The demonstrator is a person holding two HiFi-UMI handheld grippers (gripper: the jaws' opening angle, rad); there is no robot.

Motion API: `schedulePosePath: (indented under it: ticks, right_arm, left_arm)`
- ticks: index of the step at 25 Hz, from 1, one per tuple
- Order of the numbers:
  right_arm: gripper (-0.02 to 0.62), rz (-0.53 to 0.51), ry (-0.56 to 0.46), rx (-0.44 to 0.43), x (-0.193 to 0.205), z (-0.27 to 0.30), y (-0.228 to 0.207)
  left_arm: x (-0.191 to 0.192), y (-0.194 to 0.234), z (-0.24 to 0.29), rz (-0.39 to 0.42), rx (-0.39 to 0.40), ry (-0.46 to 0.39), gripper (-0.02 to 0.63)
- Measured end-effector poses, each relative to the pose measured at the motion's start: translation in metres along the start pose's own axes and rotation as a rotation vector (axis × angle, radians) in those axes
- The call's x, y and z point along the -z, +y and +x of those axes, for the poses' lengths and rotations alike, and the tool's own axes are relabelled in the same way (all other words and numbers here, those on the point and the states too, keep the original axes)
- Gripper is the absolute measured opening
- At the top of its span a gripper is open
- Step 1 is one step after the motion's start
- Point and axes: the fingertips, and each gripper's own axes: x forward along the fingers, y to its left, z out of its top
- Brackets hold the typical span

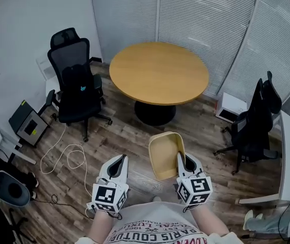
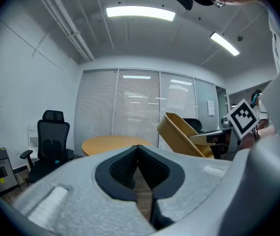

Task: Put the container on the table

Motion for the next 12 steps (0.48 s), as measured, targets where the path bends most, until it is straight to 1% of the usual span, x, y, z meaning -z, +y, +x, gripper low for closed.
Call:
schedulePosePath:
  ticks: [4,6,9,12]
  right_arm:
    - [0.012,0.017,0.022,0.010,0.001,0.021,-0.046]
    - [0.012,0.029,0.027,0.014,-0.001,0.032,-0.063]
    - [0.012,0.034,0.033,0.027,-0.003,0.055,-0.078]
    - [0.012,0.037,0.046,0.040,-0.003,0.084,-0.082]
  left_arm:
    - [-0.003,-0.019,0.048,0.010,0.019,0.007,0.006]
    - [-0.006,-0.022,0.067,0.016,0.027,0.016,0.006]
    - [-0.007,-0.010,0.091,0.012,0.026,0.021,0.006]
    - [-0.003,0.012,0.115,-0.004,0.035,0.027,0.006]
